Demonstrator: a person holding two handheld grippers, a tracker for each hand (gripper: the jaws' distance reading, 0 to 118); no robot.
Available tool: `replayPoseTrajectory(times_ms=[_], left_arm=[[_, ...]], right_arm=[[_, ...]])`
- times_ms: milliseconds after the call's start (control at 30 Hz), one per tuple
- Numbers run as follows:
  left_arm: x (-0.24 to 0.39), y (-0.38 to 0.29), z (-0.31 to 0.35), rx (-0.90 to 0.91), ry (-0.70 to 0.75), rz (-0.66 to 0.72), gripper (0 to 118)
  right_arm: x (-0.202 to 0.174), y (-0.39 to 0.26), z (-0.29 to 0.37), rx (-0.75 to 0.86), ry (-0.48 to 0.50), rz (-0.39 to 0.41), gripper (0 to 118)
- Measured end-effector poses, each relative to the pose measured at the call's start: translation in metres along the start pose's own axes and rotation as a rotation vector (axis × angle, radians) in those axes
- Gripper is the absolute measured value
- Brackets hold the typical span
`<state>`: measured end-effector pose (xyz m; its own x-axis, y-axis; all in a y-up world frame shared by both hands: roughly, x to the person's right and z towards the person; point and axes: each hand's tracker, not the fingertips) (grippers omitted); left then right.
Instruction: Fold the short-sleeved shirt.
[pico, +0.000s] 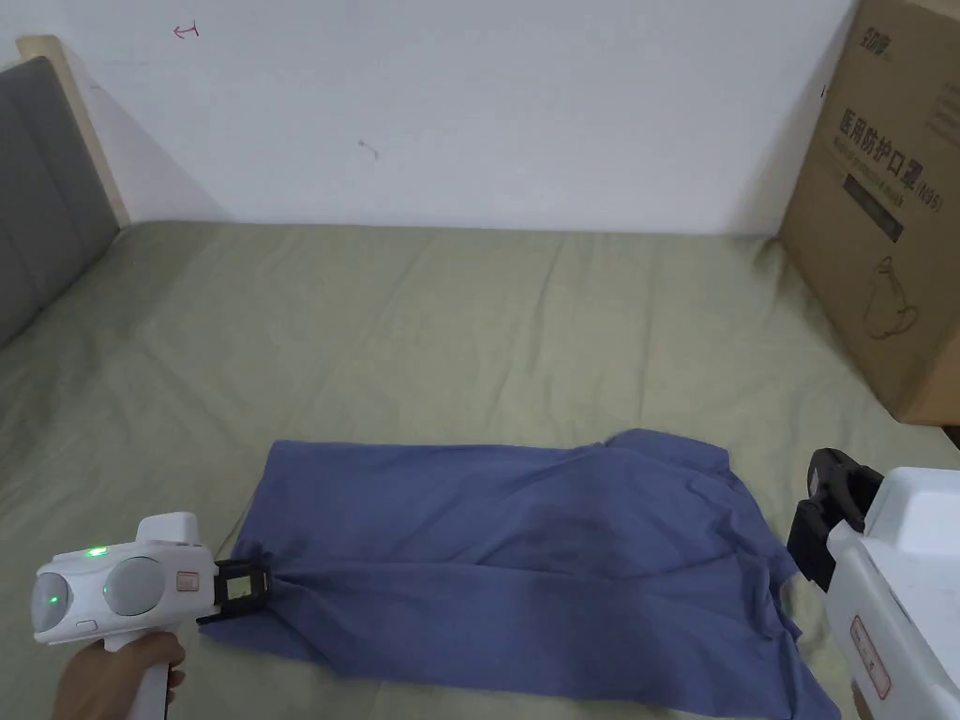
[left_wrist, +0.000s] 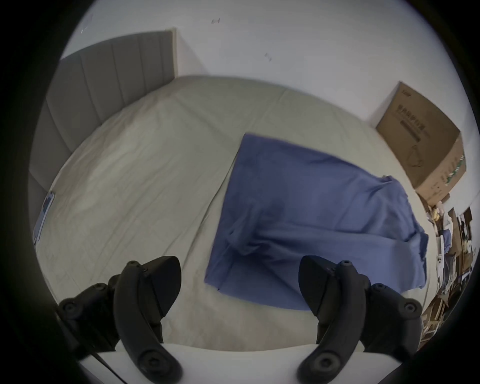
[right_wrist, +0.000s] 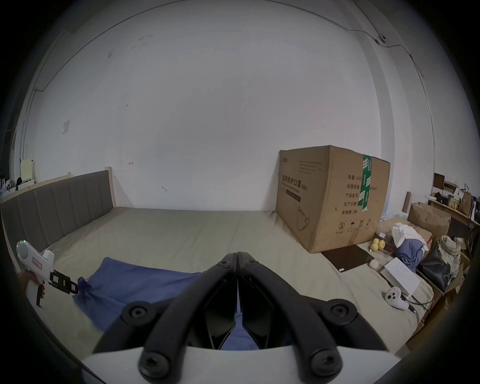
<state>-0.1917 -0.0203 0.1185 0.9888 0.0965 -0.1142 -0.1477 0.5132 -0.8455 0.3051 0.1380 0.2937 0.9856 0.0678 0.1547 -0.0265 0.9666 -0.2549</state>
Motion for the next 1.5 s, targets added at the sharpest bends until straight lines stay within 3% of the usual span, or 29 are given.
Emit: replayPoseTrajectory(times_ms=[33,133,167,233,300,333,400,433,467,533,567,600,700,767,800,833,867,900,933,967,1000,1033,1167,1200,1300,1467,1500], left_arm=[[-0.001,-0.002,-0.007,-0.013,0.012,0.003,98],[0.000,-0.010,-0.019,-0.063,0.038,-0.007,95],[0.001,-0.012,-0.025,-0.087,0.047,-0.014,89],[0.003,-0.016,-0.035,-0.108,0.032,-0.017,65],[0.009,-0.023,-0.020,-0.066,0.033,-0.037,55],[0.011,-0.023,-0.017,-0.061,0.019,-0.051,43],[0.008,-0.020,-0.013,-0.040,-0.028,-0.064,2],[0.011,-0.020,-0.009,-0.041,-0.010,-0.063,1],[0.012,-0.019,-0.007,-0.037,-0.013,-0.074,1],[0.006,-0.015,-0.003,-0.002,-0.028,-0.071,1],[0.005,-0.013,0.002,0.013,-0.039,-0.061,1],[0.005,-0.011,0.007,0.025,-0.050,-0.054,1],[0.000,-0.006,0.013,0.042,-0.072,-0.058,1],[-0.001,-0.004,0.015,0.045,-0.081,-0.056,1],[0.002,-0.002,0.026,0.045,-0.083,-0.055,1],[0.001,-0.003,0.026,0.042,-0.086,-0.049,1],[0.001,-0.003,0.026,0.040,-0.088,-0.044,1],[0.001,-0.004,0.027,0.040,-0.089,-0.040,1],[0.001,-0.005,0.021,0.041,-0.088,-0.036,1],[0.000,-0.006,0.022,0.043,-0.089,-0.030,1],[-0.001,-0.008,0.023,0.045,-0.094,-0.022,1],[-0.002,-0.009,0.025,0.046,-0.101,-0.010,1],[-0.015,-0.017,0.034,0.055,-0.116,0.036,1],[-0.017,-0.018,0.032,0.059,-0.121,0.046,1],[-0.026,-0.026,0.044,0.067,-0.127,0.068,0],[-0.043,-0.056,0.068,0.057,-0.109,0.078,0],[-0.048,-0.065,0.071,0.044,-0.106,0.083,0]], right_arm=[[0.001,-0.001,-0.003,-0.003,0.021,-0.044,0],[0.004,-0.007,-0.010,-0.028,0.008,-0.043,0],[0.007,-0.010,-0.013,-0.053,-0.027,0.005,0],[0.010,-0.015,-0.017,-0.073,-0.032,-0.005,0],[0.014,-0.020,-0.021,-0.091,-0.010,-0.011,0],[0.016,-0.023,-0.025,-0.109,-0.015,-0.016,0],[0.023,-0.036,-0.037,-0.208,-0.015,-0.031,2],[0.026,-0.045,-0.045,-0.257,-0.013,-0.037,7],[0.029,-0.054,-0.054,-0.306,-0.022,-0.028,21],[0.036,-0.080,-0.071,-0.435,-0.007,-0.038,67],[0.039,-0.093,-0.080,-0.496,-0.003,-0.041,85],[0.041,-0.105,-0.088,-0.542,-0.006,-0.060,94],[0.044,-0.142,-0.102,-0.676,-0.016,-0.114,94],[0.048,-0.166,-0.114,-0.750,-0.026,-0.091,92],[0.049,-0.173,-0.115,-0.778,-0.036,-0.108,83],[0.050,-0.183,-0.120,-0.785,-0.005,-0.210,73],[0.054,-0.194,-0.124,-0.798,0.005,-0.230,60],[0.056,-0.198,-0.123,-0.804,0.029,-0.257,38],[0.056,-0.200,-0.122,-0.799,0.047,-0.286,23],[0.059,-0.200,-0.119,-0.777,-0.105,-0.213,15],[0.050,-0.193,-0.110,-0.764,-0.067,-0.213,12],[0.048,-0.189,-0.107,-0.738,-0.012,-0.226,12],[0.041,-0.159,-0.080,-0.691,0.017,-0.157,9],[0.043,-0.153,-0.075,-0.644,0.019,-0.206,9],[0.064,-0.139,-0.061,-0.570,0.024,-0.215,9],[0.074,-0.134,-0.029,-0.609,-0.018,-0.169,9],[0.070,-0.135,-0.020,-0.674,0.114,-0.344,9]])
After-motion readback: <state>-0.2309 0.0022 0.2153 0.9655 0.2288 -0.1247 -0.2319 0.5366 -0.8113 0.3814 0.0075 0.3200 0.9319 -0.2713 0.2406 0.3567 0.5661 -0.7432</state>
